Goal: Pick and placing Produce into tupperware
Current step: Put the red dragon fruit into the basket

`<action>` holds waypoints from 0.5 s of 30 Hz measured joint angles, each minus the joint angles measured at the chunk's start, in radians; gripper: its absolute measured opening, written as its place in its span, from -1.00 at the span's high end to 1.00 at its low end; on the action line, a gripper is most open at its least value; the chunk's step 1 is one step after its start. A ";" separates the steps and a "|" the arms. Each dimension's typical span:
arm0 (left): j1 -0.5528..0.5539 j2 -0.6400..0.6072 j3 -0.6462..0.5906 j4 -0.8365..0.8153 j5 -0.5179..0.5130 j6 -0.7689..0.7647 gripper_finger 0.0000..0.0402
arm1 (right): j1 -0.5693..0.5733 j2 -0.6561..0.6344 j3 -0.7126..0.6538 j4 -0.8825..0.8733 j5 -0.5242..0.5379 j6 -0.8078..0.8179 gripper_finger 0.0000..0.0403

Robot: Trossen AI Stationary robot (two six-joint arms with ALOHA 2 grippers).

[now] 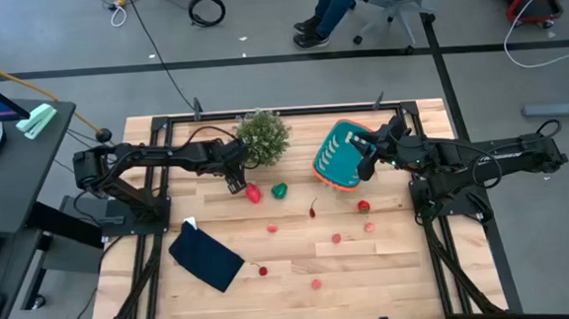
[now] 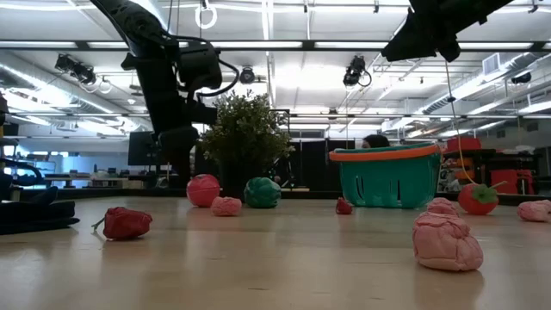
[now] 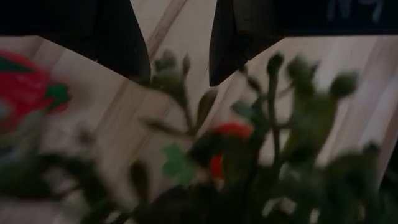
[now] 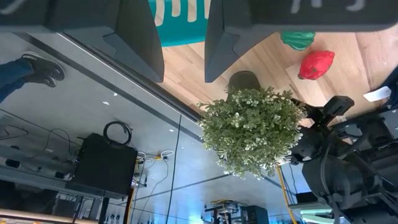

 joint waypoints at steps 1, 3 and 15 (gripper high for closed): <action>-0.001 0.000 0.000 0.008 0.000 0.002 0.16 | 0.000 0.000 0.000 0.000 0.000 0.000 0.38; -0.003 0.000 0.000 0.013 0.001 0.003 0.15 | 0.000 0.000 0.000 0.000 0.000 0.000 0.38; -0.114 -0.001 0.000 -0.015 0.100 -0.032 0.17 | 0.000 0.000 0.000 0.000 0.000 0.000 0.38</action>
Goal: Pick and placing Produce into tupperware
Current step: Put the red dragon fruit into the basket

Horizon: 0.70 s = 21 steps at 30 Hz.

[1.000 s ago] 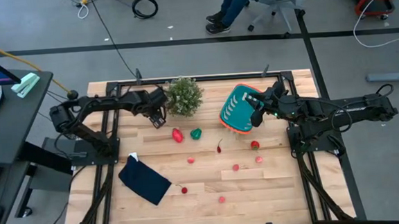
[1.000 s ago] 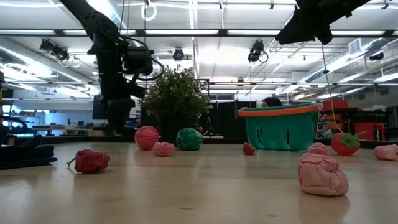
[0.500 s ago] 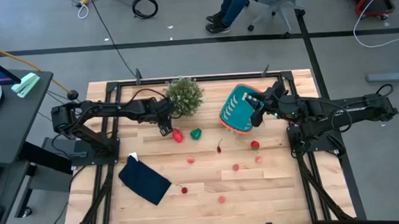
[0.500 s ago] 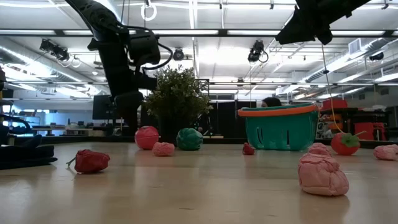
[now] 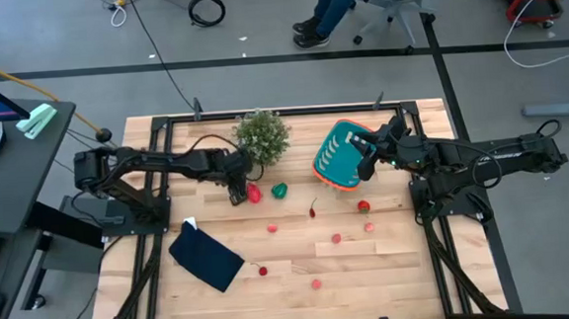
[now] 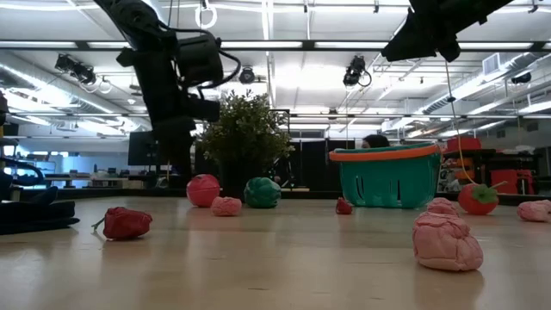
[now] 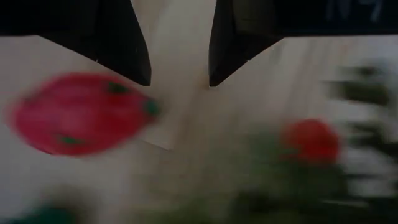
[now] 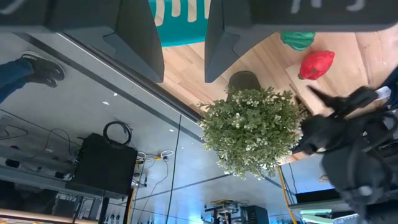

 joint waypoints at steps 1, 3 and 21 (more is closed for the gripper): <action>-0.020 0.000 0.000 -0.007 0.006 0.000 0.17 | 0.000 0.000 0.000 0.000 0.000 0.000 0.38; -0.060 0.000 0.000 -0.027 0.007 0.012 0.18 | 0.000 0.000 0.000 0.000 0.000 0.000 0.38; -0.274 0.000 0.000 -0.056 -0.169 0.474 -0.07 | 0.000 0.000 0.000 0.000 0.000 0.000 0.38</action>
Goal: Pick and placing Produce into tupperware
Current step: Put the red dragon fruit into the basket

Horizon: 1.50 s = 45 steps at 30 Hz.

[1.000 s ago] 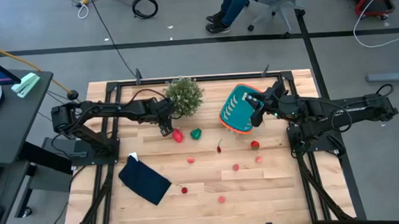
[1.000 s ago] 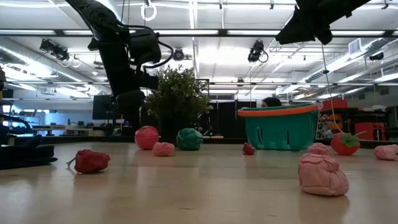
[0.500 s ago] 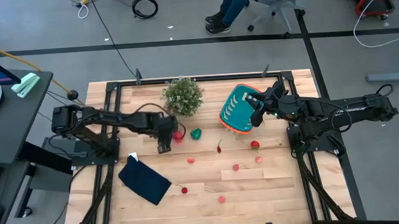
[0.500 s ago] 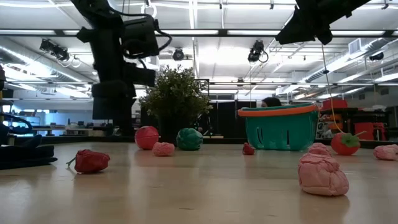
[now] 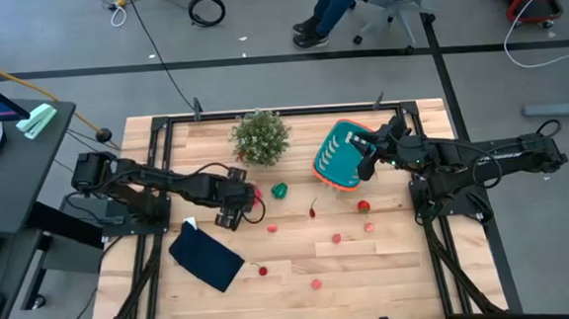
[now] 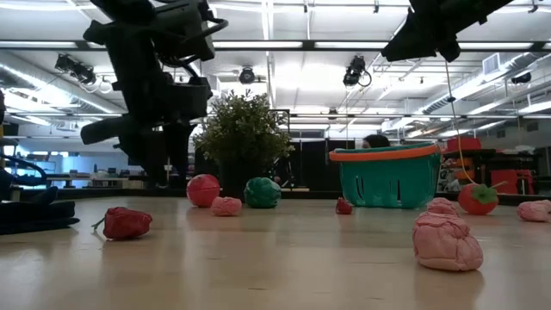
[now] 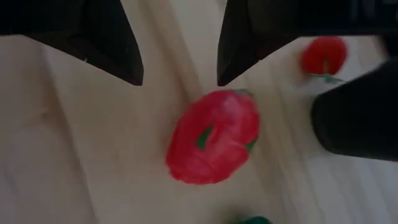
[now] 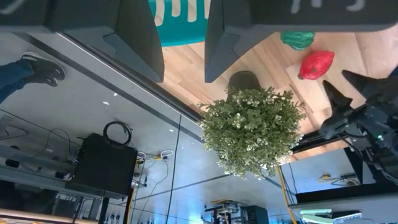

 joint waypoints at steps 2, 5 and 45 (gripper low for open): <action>0.001 0.000 0.000 0.000 -0.006 0.038 -0.11 | 0.000 0.000 0.000 0.000 0.000 0.000 0.38; 0.001 0.000 0.000 0.005 -0.007 0.110 -0.15 | 0.000 0.000 0.000 0.000 0.000 0.000 0.38; 0.084 0.139 0.000 0.240 0.050 0.319 -0.23 | 0.000 0.000 0.000 0.002 0.097 -0.053 0.38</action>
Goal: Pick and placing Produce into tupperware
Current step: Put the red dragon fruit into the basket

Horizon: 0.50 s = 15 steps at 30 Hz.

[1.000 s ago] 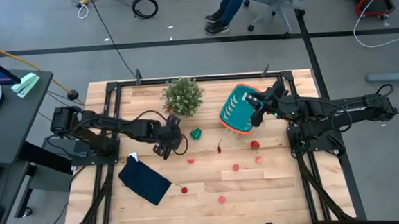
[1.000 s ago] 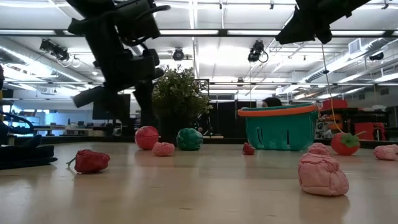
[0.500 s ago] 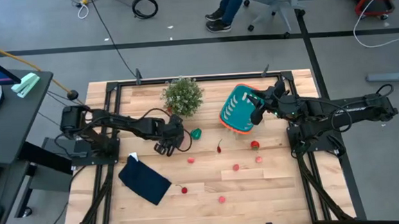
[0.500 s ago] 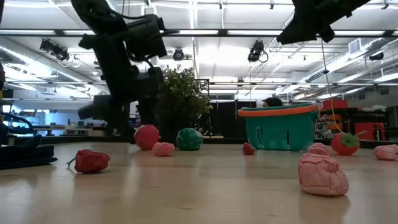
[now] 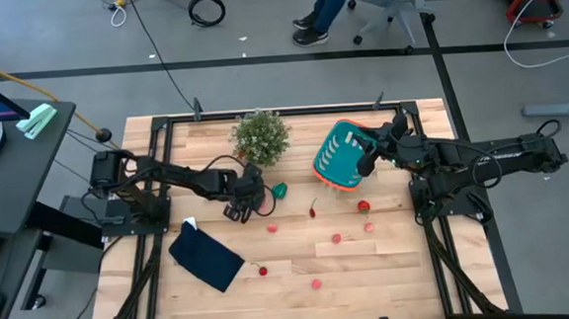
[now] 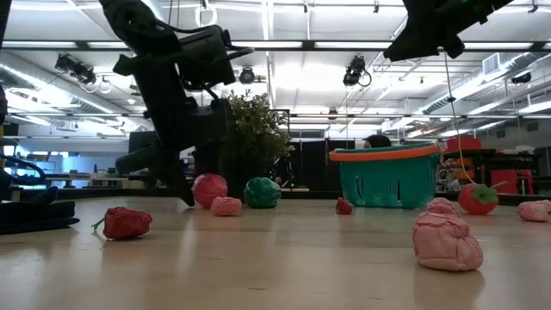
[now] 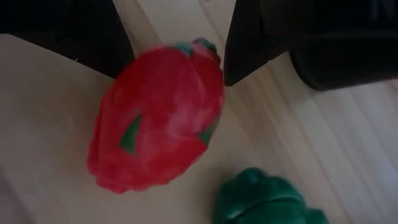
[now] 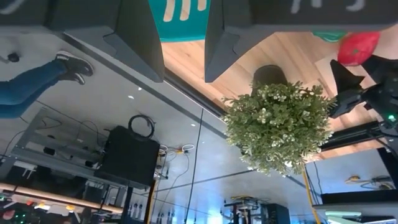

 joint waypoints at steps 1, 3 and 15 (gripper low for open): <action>-0.008 0.000 0.000 0.001 0.000 0.012 -0.23 | 0.000 0.000 0.000 0.000 0.000 0.000 0.38; -0.023 0.000 0.000 0.003 0.000 0.040 -0.23 | 0.000 0.000 0.000 0.000 0.000 0.000 0.38; -0.076 -0.001 0.000 0.049 -0.055 0.058 -0.23 | 0.000 0.000 0.000 -0.002 0.000 0.003 0.38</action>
